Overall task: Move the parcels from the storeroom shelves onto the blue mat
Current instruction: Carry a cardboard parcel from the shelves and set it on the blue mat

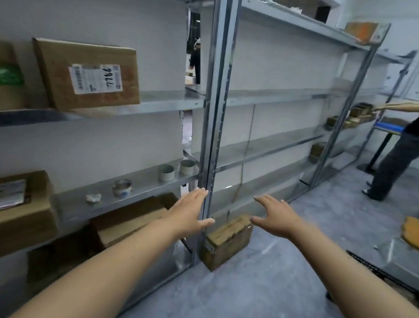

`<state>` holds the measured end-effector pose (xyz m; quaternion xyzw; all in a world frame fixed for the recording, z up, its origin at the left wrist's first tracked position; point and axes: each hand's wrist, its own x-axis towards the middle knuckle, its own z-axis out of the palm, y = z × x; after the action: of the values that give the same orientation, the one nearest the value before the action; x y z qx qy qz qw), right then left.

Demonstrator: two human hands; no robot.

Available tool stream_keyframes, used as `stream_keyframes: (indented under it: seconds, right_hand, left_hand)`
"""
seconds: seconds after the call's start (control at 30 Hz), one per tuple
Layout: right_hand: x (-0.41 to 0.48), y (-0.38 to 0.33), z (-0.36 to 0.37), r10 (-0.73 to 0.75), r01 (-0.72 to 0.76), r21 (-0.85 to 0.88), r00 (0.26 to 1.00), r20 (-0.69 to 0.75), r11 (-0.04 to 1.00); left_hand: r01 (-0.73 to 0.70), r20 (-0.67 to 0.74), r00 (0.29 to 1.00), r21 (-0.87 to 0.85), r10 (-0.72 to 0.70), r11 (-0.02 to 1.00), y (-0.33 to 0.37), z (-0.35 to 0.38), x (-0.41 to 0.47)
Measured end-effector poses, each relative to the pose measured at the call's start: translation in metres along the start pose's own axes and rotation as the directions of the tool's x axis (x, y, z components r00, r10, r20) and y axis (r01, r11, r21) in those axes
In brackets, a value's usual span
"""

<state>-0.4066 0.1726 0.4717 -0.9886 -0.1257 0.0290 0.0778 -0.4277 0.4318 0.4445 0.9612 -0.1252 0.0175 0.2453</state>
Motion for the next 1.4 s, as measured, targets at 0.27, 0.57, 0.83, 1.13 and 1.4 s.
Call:
stream_keyframes:
  seconds: [0.27, 0.57, 0.83, 1.13, 1.4]
  right_hand:
    - [0.114, 0.049, 0.032, 0.066, -0.065, -0.004, 0.996, 0.065, 0.998]
    - [0.228, 0.111, 0.039, 0.205, -0.213, 0.084, 0.975, 0.088, 0.973]
    - [0.318, 0.197, 0.067, 0.216, -0.237, 0.098, 0.958, 0.189, 0.967]
    - [0.477, 0.341, 0.130, 0.067, -0.126, 0.148, 0.933, 0.355, 0.981]
    - [0.585, 0.456, 0.265, -0.007, -0.133, 0.224, 0.846, 0.534, 0.966]
  left_hand:
    - [0.003, 0.136, 0.991, -0.052, 0.004, 0.999, -0.029, 0.057, 0.133]
    - [-0.066, 0.186, 0.978, -0.147, 0.093, 0.987, -0.042, 0.095, 0.290]
    - [0.009, 0.221, 0.975, -0.156, 0.026, 0.988, -0.054, 0.148, 0.386]
    - [0.316, 0.223, 0.935, -0.174, -0.276, 0.933, -0.054, 0.256, 0.515]
    - [0.698, 0.268, 0.714, -0.337, -0.647, 0.631, -0.088, 0.406, 0.589]
